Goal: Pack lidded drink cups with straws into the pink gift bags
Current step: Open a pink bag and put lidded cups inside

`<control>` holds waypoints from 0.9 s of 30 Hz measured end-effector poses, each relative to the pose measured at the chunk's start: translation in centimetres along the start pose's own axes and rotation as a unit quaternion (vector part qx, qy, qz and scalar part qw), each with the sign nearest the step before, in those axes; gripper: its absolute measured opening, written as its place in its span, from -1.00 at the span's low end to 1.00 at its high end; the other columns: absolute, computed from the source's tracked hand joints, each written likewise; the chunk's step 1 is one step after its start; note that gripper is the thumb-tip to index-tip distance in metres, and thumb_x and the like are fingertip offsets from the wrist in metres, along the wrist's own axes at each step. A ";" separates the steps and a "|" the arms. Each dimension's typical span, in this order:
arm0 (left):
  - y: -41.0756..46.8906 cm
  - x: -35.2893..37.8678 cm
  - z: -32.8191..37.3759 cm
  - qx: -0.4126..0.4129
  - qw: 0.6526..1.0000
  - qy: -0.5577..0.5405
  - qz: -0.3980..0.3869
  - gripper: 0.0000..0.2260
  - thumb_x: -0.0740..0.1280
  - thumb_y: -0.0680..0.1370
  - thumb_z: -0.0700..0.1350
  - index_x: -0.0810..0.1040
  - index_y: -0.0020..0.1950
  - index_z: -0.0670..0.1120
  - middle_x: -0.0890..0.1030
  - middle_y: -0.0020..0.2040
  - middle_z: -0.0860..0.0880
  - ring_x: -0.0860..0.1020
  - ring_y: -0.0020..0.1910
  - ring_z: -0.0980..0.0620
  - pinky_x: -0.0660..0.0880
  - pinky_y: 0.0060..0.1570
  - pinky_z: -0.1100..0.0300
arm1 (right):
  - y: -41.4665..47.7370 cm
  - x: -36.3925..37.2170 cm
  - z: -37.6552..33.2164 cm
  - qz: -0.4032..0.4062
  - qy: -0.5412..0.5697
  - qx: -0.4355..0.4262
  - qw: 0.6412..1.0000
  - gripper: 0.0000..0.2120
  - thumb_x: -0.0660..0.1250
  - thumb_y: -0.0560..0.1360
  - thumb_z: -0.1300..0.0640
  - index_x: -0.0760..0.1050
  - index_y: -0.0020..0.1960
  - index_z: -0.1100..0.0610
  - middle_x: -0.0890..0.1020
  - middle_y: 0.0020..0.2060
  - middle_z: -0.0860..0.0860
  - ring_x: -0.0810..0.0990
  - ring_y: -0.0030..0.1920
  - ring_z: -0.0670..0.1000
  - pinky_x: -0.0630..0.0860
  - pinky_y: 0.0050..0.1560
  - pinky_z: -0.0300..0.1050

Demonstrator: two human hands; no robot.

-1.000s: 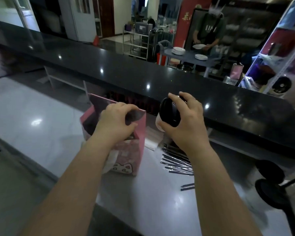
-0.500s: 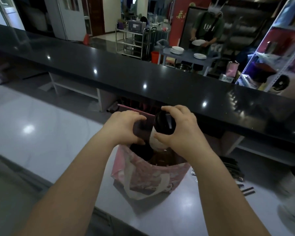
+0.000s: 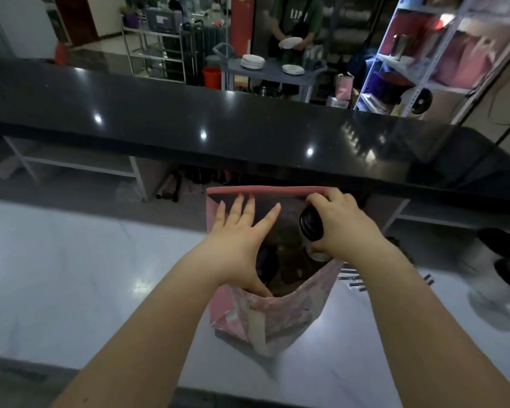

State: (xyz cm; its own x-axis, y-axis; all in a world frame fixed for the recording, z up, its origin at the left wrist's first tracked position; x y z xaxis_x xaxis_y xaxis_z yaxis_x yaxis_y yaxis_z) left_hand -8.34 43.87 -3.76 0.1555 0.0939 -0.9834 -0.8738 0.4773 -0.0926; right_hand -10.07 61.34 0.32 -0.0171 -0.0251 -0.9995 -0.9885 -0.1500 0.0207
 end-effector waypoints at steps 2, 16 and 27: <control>-0.1 0.2 0.3 0.009 1.000 -0.004 0.008 0.33 0.51 0.13 0.41 -0.50 0.45 0.22 -0.41 0.54 -0.10 -0.54 0.42 -0.09 -0.46 0.39 -0.13 | 0.4 1.3 -1.7 0.016 -0.087 -0.032 0.996 -0.20 0.54 0.31 0.01 0.18 0.41 -0.01 0.35 0.26 0.07 0.34 0.25 0.15 0.42 0.17 0.04; -0.9 0.3 0.1 0.006 0.999 -0.022 0.048 0.23 0.47 0.26 0.36 -0.46 0.50 0.15 -0.45 0.51 -0.15 -0.52 0.45 -0.14 -0.36 0.47 -0.13 | 1.1 5.9 -2.3 -0.099 0.022 -0.026 0.994 -0.19 0.44 0.35 0.10 0.12 0.49 0.03 0.27 0.38 0.13 0.25 0.36 0.20 0.40 0.28 0.15; -1.3 0.9 0.3 -0.014 0.998 -0.018 0.059 0.25 0.44 0.16 0.47 -0.43 0.49 0.24 -0.38 0.55 -0.13 -0.54 0.43 -0.17 -0.36 0.43 -0.28 | -1.9 7.3 -3.4 -0.045 -0.032 -0.038 0.998 -0.26 0.44 0.37 -0.15 0.15 0.41 0.00 0.31 0.29 0.10 0.34 0.26 0.17 0.39 0.20 0.06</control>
State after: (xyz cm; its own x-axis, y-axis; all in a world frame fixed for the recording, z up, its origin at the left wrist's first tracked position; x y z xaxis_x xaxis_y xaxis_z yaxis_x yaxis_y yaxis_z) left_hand -6.93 43.61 -4.52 0.0660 0.1802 -0.9814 -0.8996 0.4362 0.0196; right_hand -7.81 58.11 -6.96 0.0598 0.0545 -0.9967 -0.9723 -0.2228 -0.0705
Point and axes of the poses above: each hand's wrist, its own y-axis towards the middle knuckle, its own x-axis out of the palm, z = x × y, the point moved 6 cm from there along y, towards the middle knuckle
